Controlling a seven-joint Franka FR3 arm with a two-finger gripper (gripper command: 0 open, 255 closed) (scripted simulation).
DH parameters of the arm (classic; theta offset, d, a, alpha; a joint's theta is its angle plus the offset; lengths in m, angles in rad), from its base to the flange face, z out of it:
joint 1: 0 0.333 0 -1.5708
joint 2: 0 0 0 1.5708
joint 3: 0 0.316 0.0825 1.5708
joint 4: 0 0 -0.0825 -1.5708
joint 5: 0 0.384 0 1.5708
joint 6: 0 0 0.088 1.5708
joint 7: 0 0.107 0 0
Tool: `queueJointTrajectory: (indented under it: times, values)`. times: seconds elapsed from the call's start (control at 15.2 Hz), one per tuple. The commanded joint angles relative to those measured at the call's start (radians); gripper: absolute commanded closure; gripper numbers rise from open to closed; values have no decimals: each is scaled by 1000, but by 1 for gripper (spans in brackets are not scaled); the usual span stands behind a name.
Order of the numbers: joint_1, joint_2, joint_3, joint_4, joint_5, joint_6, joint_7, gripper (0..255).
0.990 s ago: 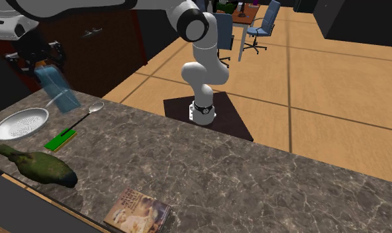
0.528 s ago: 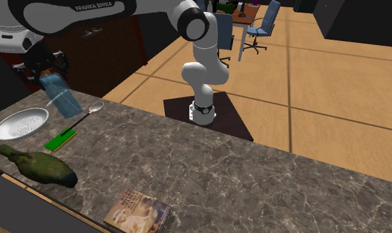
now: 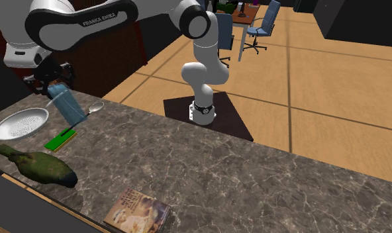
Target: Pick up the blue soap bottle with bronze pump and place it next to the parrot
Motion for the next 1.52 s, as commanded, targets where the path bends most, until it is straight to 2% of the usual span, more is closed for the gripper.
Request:
queueJointTrajectory:
  times: [0.0, 0.73, 1.45]
  values:
    - [5, -3, 1, -29, -3, 27, 6, 255]
    - [15, 1, 7, -174, -3, 172, 24, 255]
    - [1, 43, 23, -286, 32, 311, 18, 255]
